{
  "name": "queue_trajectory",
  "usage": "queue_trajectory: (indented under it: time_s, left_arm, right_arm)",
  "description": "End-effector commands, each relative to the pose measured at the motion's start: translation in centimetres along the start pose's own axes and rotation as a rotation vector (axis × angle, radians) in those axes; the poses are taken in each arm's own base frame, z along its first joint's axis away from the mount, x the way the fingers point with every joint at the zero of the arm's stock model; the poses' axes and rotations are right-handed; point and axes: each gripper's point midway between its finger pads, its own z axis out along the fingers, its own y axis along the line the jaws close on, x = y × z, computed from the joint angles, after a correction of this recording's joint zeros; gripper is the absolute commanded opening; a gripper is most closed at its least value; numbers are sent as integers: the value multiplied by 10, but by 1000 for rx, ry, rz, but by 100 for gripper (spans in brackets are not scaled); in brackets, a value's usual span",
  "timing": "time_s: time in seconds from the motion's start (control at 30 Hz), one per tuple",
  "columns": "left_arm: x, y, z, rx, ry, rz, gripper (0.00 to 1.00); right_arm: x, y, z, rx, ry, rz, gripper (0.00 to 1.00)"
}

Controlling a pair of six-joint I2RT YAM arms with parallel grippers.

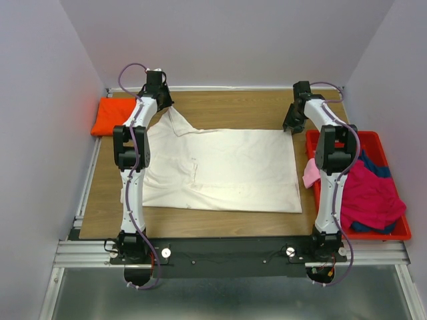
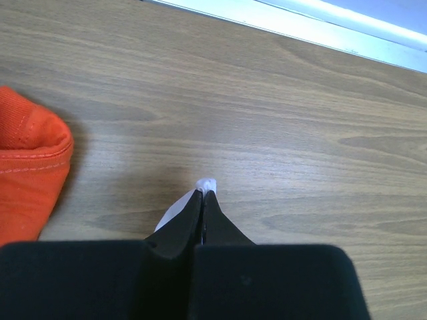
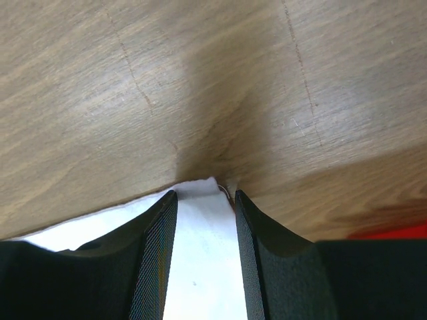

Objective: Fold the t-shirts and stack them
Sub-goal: Fold the tshirt

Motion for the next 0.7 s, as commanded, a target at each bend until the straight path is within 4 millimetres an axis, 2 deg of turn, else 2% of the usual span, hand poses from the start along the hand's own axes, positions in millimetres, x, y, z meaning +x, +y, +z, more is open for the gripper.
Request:
queue_trajectory:
  time_s: [0.0, 0.23, 0.33, 0.43, 0.47, 0.57, 0.67]
  left_arm:
    - [-24, -8, -23, 25, -36, 12, 0]
    - [-25, -8, -23, 24, -37, 10, 0]
    - [-22, -8, -22, 27, -27, 10, 0]
    - [-19, -9, -20, 32, -19, 11, 0]
    - [-19, -9, -20, 34, -17, 12, 0]
    - [-20, -13, -19, 59, -16, 15, 0]
    - [-25, -20, -20, 87, -24, 11, 0]
  right_arm:
    - [-7, 5, 11, -44, 0, 7, 47]
    - [12, 2, 27, -45, 61, 2, 44]
    - [20, 1, 34, -44, 85, -2, 39]
    - [25, -2, 36, -38, 99, 4, 26]
    - [25, -2, 36, -35, 98, 6, 18]
    - [22, -3, 34, -36, 91, 12, 4]
    - [14, -5, 30, -35, 71, 25, 0]
